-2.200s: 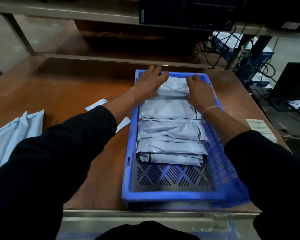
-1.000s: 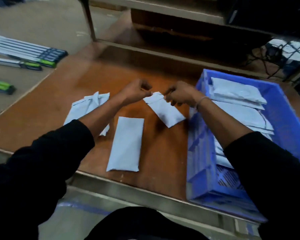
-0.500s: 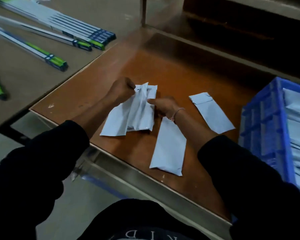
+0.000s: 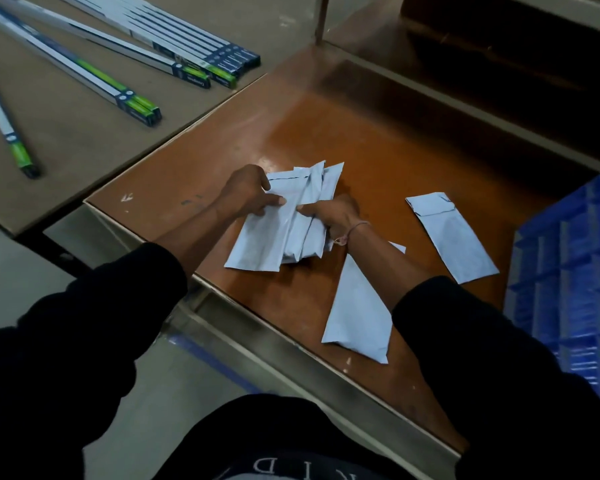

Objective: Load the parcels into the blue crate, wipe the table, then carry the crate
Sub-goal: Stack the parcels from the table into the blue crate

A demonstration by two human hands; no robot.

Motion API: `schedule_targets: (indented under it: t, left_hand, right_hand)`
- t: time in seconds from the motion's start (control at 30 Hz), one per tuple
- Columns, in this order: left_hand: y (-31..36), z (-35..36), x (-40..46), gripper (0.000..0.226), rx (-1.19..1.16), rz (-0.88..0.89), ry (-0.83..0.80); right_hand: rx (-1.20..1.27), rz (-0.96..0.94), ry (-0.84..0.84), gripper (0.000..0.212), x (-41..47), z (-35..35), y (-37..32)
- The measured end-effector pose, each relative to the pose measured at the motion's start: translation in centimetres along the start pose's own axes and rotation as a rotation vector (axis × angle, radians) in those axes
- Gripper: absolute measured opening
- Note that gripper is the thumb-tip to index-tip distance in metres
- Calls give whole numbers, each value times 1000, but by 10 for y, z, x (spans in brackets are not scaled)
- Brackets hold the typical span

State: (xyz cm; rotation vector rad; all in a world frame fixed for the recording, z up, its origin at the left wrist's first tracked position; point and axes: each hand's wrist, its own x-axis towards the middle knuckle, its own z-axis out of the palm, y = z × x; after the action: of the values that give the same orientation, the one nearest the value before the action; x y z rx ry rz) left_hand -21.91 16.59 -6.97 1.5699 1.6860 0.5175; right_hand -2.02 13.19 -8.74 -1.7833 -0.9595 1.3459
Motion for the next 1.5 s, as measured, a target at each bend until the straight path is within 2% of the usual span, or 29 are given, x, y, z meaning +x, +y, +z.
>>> schedule_targets:
  t: [0.1,0.37,0.4,0.53,0.67,0.77,0.87,1.03,1.1,1.23,1.37,1.5]
  left_hand:
    - [1,0,-2,57,-74,0,-18]
    - [-5,-4,-4,55,-211,-9,-89]
    - [-5,-6,-5,53,-224,-8,-95]
    - [-4,-8,-10,53,-249,24,-108]
    - [-3,1,-9,62,-56,94,-9]
    - [15,11,-14,64,-40,105,1]
    - [39,27,-14,72,-163,124,-115]
    - [80,65,-28,37,-387,46,-294]
    - [90,84,-33,31,-446,18,-356]
    - [108,116,-43,51,-461,-16,-458]
    - [131,138,-54,72,-521,-37,-498]
    - [159,152,-67,68,-655,-104,-583]
  right_hand:
    - [140,35,-41,60,-4,2,-4]
    - [209,-22,-111,92,14,10,12]
    - [219,-6,-134,88,9,11,5]
    - [259,68,-166,46,-26,4,-19]
    - [316,49,-157,27,-39,-16,-24]
    - [382,17,-122,20,-53,-40,-30]
    - [410,14,-88,24,-61,-70,-31]
    - [440,33,-38,21,-71,-119,-27]
    - [455,30,11,22,-74,-141,-22]
    - [508,53,85,26,-84,-178,-13]
    - [433,73,95,41,-93,-217,-8]
    - [267,46,247,28,-101,-250,-5]
